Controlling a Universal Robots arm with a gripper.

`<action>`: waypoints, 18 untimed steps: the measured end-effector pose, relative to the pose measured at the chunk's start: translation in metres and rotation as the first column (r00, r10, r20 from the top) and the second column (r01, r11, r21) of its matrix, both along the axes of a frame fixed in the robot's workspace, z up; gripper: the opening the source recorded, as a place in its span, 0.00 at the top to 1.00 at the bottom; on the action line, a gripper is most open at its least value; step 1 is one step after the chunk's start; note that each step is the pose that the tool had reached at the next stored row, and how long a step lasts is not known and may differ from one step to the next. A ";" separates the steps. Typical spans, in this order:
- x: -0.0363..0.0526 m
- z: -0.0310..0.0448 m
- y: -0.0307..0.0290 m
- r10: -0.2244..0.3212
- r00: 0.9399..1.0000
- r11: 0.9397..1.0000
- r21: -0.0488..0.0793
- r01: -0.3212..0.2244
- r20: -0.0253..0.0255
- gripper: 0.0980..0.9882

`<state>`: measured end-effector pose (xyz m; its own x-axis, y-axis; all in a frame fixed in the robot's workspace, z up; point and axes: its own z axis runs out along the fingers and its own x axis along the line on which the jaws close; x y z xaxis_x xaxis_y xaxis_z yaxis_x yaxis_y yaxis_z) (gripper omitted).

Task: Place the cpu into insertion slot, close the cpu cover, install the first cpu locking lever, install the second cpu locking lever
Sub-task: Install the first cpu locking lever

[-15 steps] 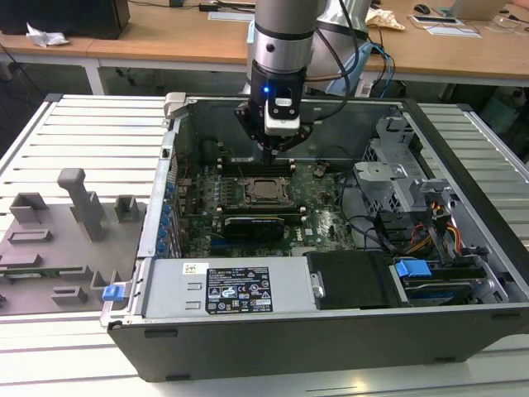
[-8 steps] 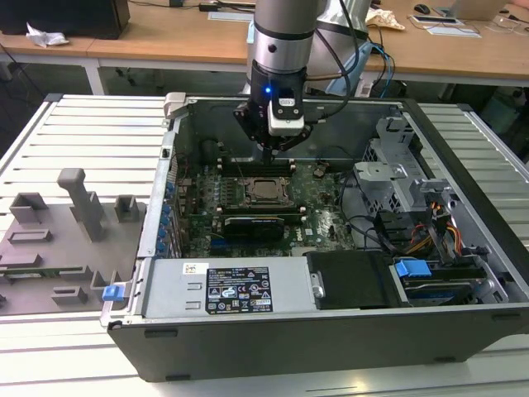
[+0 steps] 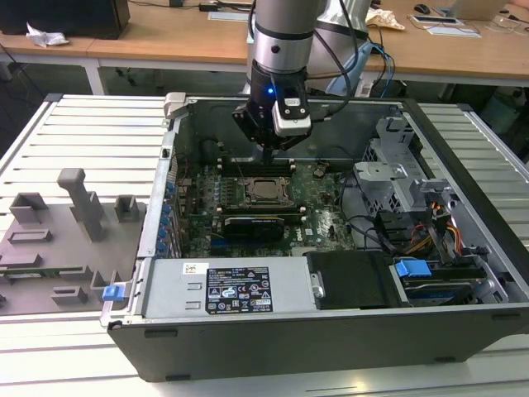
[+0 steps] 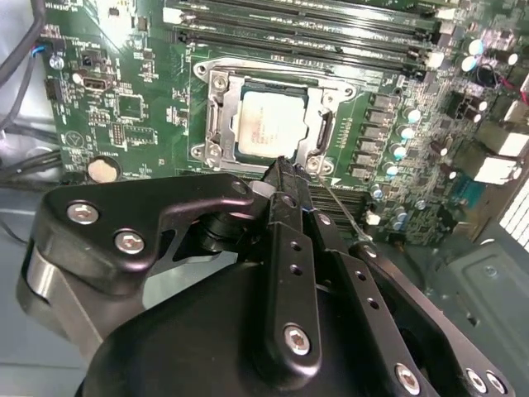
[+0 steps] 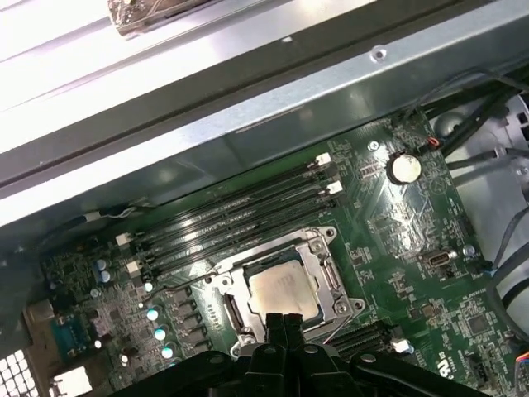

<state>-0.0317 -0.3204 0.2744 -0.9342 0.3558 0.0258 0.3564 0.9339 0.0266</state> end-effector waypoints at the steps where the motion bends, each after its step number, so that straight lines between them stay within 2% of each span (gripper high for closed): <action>1: -0.0002 0.0000 0.0000 0.008 1.000 1.000 0.000 -0.008 0.000 0.99; 4: -0.0068 -0.0001 0.0000 0.011 1.000 1.000 0.004 -0.011 0.000 0.99; 7: -0.0073 -0.0004 0.0000 0.081 0.997 0.997 0.006 -0.081 0.000 0.99; 10: -0.0073 -0.0006 0.0000 0.149 0.989 0.989 0.006 -0.149 0.000 0.99; 13: -0.0072 -0.0008 0.0000 0.193 0.981 0.981 0.006 -0.193 0.001 0.99; 14: -0.0072 -0.0008 0.0000 0.202 0.979 0.979 0.005 -0.202 0.003 0.99; 18: -0.0072 -0.0014 0.0000 0.231 0.973 0.973 0.001 -0.231 0.021 0.99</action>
<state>-0.0389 -0.3204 0.2729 -0.9915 0.1303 0.0064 0.1304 0.9908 0.0354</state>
